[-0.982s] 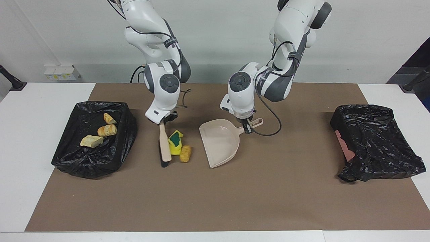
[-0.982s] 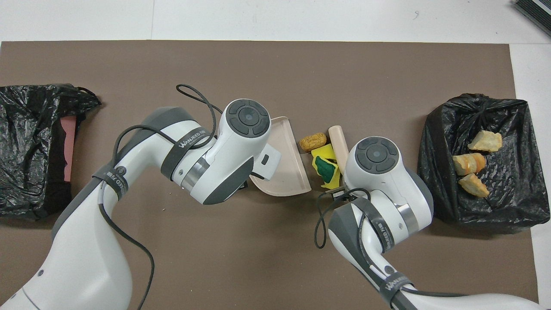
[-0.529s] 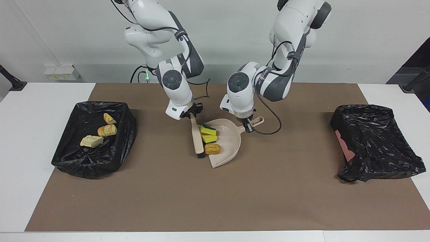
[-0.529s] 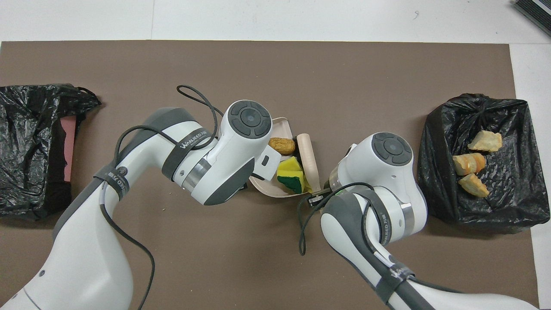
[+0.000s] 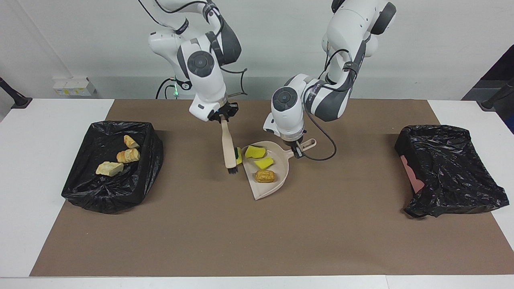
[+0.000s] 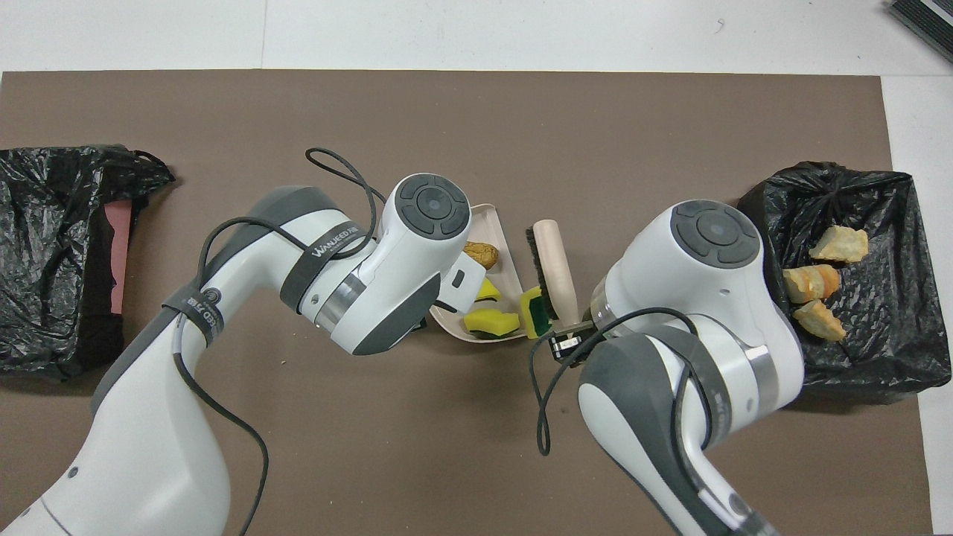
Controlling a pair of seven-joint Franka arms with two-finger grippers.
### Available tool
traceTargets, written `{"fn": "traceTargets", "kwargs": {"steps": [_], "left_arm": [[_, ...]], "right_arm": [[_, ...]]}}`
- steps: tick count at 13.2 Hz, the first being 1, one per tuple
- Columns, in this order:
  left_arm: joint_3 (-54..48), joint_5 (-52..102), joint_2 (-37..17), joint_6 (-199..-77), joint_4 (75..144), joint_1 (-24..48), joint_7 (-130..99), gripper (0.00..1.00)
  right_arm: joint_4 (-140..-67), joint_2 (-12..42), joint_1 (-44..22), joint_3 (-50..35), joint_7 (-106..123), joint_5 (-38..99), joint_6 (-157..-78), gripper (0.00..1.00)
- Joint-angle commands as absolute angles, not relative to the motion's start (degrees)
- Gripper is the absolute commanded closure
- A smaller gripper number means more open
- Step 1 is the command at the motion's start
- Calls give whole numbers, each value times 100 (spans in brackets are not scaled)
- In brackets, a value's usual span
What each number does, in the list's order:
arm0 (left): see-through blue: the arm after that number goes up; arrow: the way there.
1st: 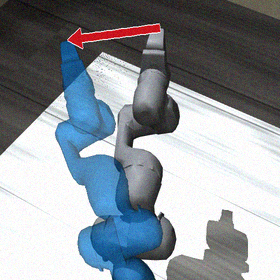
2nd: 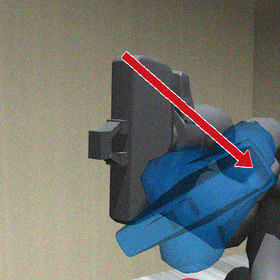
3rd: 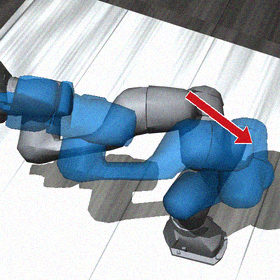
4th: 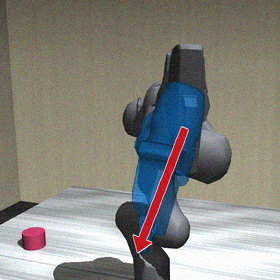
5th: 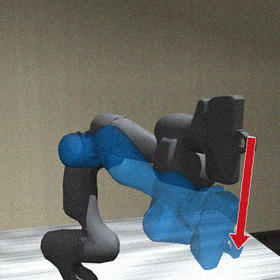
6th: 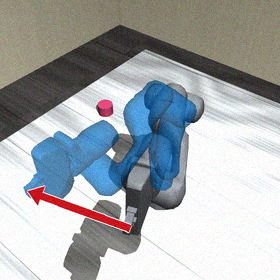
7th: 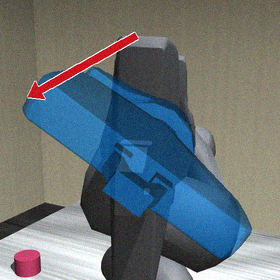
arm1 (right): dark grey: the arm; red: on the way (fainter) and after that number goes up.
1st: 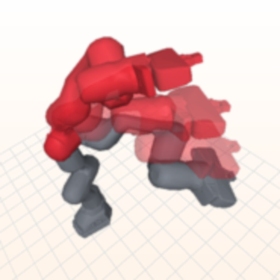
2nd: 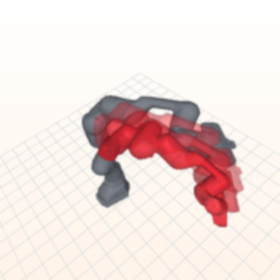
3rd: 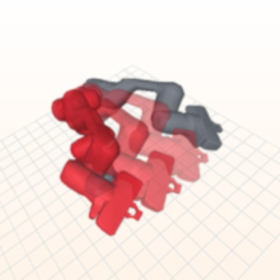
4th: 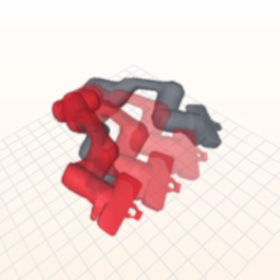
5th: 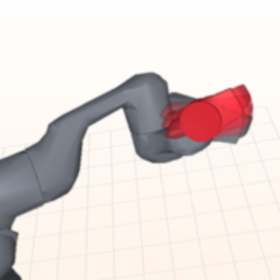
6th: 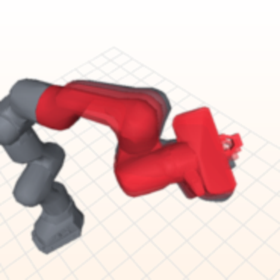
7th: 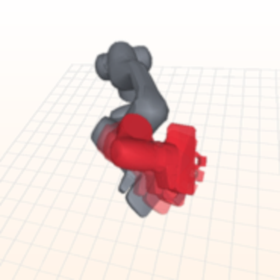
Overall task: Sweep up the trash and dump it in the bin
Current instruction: 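Sweep the sponge and bread into the dustpan with the right gripper's brush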
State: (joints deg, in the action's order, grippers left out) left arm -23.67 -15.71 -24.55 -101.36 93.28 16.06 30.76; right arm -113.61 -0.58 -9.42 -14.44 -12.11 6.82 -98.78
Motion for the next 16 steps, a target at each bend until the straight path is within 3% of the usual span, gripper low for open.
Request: {"fn": "traceTargets", "kwargs": {"steps": [1, 3, 6, 11, 16], "left_arm": [[-2329, -1688, -2303, -10177, 9579, 1626, 2997, 100], [-2329, -1688, -2268, -10353, 9676, 1608, 3006, 100], [-2329, -1705, -2189, -10494, 9869, 1643, 3041, 100], [-2338, -1670, -1978, -11395, 10510, 1644, 3015, 100], [-2329, -1617, -1977, -12330, 10740, 1345, 3138, 100]], "right_arm": [[-11767, -211, -888, -1477, -1319, 370, -10027, 100], [-12179, -97, -818, -1485, -1231, -479, -10316, 100], [-12392, 157, -861, -1494, -1160, -492, -10634, 100], [-12349, 624, -1213, -1503, -897, 1157, -11600, 100], [-11928, 704, -1520, -1494, -835, 1794, -11638, 100]]}}
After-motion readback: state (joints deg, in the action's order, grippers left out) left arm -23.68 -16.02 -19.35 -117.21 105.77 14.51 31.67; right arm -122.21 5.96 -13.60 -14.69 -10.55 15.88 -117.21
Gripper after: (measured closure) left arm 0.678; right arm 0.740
